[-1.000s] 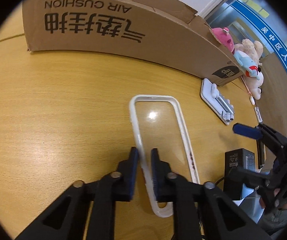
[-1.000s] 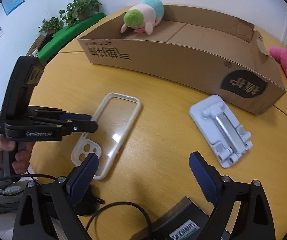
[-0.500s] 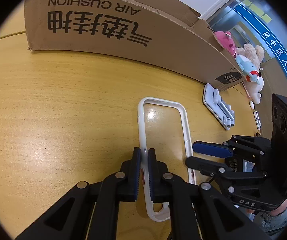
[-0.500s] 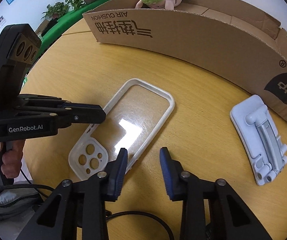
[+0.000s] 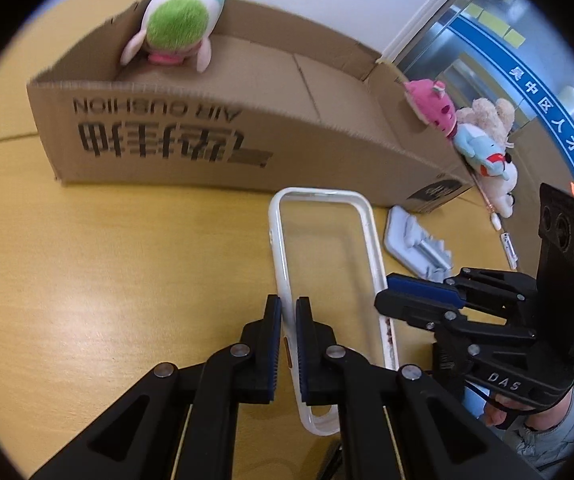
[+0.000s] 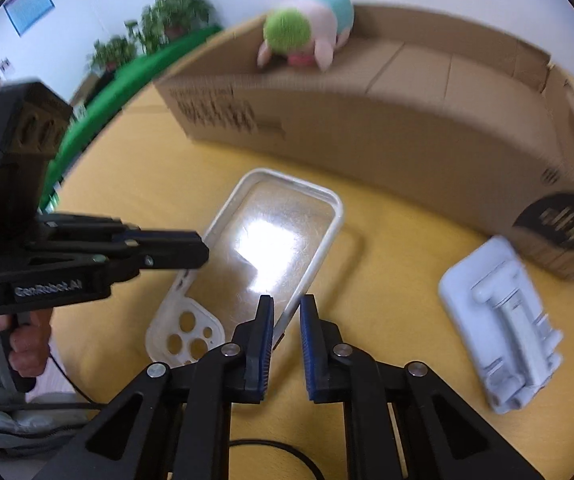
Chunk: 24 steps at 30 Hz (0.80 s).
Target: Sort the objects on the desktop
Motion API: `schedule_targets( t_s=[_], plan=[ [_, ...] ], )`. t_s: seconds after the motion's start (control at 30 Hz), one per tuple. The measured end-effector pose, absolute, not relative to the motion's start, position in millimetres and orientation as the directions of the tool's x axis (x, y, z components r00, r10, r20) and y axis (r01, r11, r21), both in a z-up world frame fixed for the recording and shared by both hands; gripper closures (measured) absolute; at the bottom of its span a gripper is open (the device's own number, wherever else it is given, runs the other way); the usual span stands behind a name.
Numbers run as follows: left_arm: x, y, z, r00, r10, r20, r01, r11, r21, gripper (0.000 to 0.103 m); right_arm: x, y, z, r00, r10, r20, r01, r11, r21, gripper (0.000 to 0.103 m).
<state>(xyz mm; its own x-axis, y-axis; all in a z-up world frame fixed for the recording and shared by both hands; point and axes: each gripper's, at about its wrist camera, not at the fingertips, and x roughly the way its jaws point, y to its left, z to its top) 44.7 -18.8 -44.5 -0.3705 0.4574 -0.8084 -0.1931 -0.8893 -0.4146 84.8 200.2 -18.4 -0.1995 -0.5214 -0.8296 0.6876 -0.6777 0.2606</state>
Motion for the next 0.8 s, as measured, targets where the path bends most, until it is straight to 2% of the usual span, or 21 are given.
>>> schedule_targets(
  t_s=[0.2,0.47,0.63,0.8],
  plan=[
    [39.2,-14.7,15.1,-0.477,0.465,-0.746,-0.278,-0.885,-0.374,0.098,85.1,208.6,41.5,-0.314,-0.554,-0.771,0.720,-0.668,0.188,0.094],
    [5.1,-2.3,111.6,-0.641,0.451,-0.621,-0.391,-0.888,-0.241,0.098,73.1,202.6,120.9,-0.457,-0.591,-0.665,0.745,-0.663,0.077,0.094],
    [-15.6,5.4,143.1,-0.683,0.447,-0.578,-0.420,-0.887,-0.189,0.098,54.6,204.5,165.4,-0.531,-0.610,-0.588,0.729,-0.682,0.049,0.094],
    [-38.9,6.9,160.9,-0.699,0.459,-0.549,-0.432,-0.882,-0.188,0.098,28.9,199.8,193.2,-0.564,-0.625,-0.540,0.719,-0.693,0.052,0.095]
  ],
)
